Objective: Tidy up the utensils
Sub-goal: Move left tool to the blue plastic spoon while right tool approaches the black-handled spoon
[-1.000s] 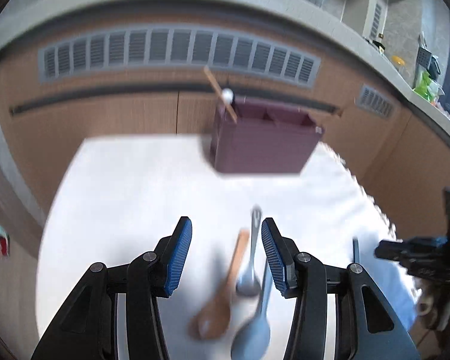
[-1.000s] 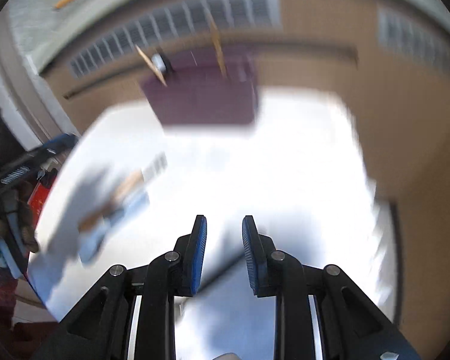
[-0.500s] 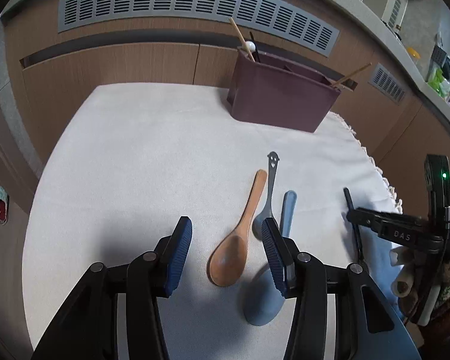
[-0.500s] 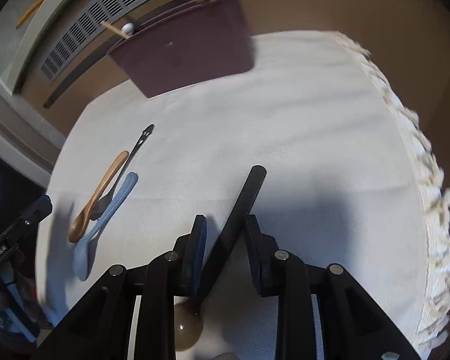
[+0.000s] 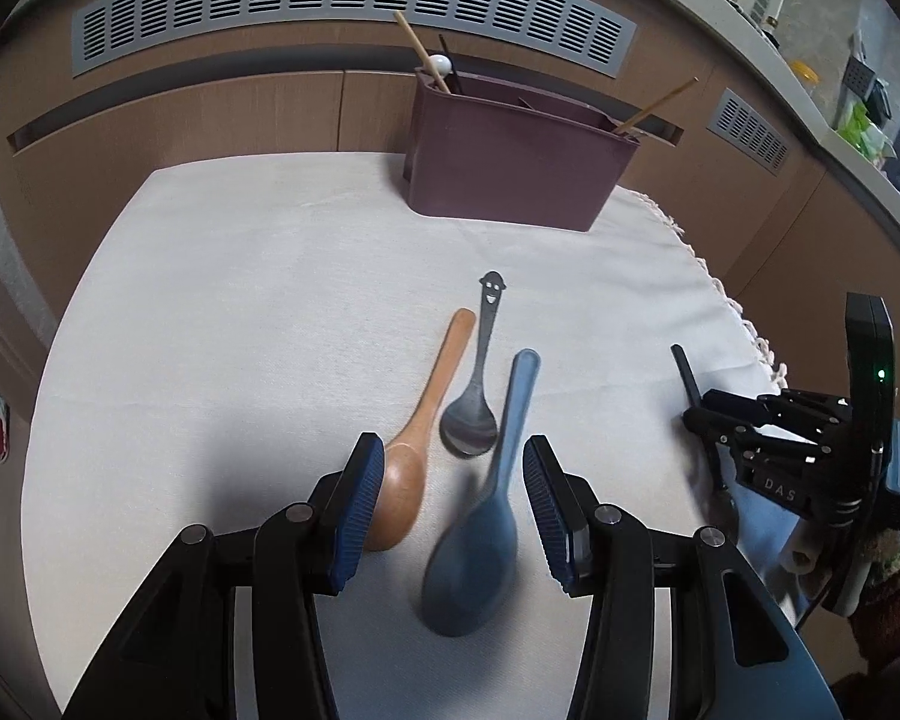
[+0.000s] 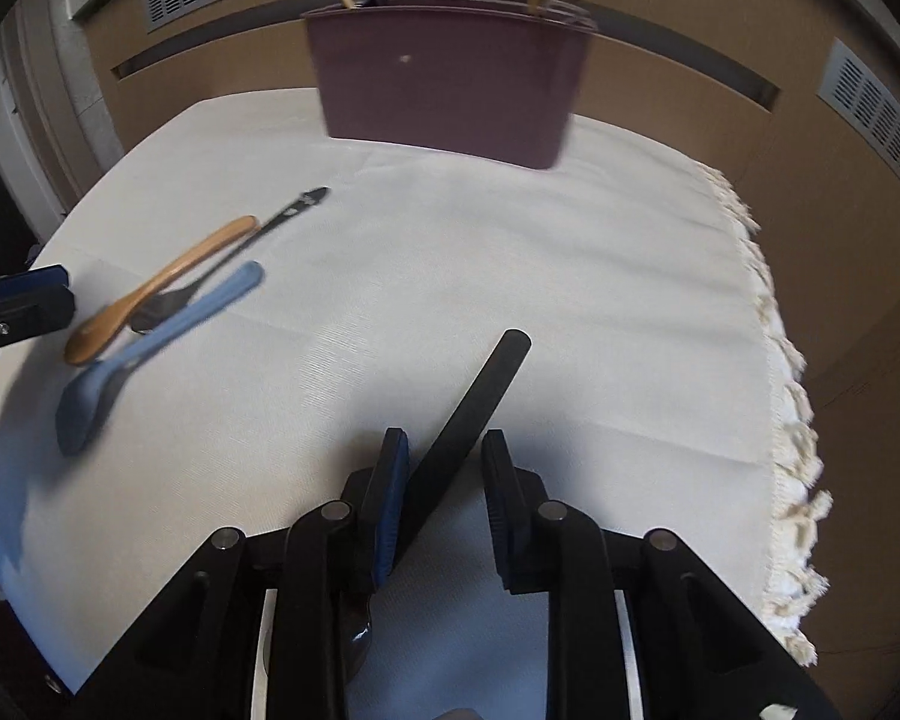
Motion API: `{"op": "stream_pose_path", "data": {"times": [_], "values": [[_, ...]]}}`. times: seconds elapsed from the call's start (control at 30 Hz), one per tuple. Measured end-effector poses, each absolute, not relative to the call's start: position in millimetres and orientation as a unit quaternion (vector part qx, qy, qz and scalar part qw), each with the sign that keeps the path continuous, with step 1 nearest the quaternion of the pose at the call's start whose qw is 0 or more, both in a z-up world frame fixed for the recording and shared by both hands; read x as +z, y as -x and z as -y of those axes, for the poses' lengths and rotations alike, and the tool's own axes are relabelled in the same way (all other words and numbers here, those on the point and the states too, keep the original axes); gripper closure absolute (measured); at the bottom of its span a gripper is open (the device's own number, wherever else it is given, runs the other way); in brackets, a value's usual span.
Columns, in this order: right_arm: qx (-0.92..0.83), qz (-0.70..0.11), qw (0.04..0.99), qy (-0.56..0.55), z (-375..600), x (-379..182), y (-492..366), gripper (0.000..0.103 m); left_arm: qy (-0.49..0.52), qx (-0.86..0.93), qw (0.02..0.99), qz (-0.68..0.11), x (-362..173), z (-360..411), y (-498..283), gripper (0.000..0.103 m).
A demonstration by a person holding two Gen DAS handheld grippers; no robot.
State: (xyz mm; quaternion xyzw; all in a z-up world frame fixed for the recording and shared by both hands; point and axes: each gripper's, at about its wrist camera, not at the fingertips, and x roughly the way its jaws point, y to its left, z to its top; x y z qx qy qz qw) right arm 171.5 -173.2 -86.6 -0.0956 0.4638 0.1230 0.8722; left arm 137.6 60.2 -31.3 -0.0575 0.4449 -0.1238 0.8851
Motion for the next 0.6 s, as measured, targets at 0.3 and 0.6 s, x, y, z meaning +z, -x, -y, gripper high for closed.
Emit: {"op": "stream_pose_path", "data": {"times": [0.3,0.6], "values": [[0.124,-0.438,0.888,0.064,207,-89,-154,0.082,0.051,-0.16,0.863,-0.476,-46,-32,-130,0.054],[0.132,-0.432,0.891,0.055,209,-90,-150,0.08,0.06,-0.188,0.85,-0.488,-49,-11,-139,0.054]]}}
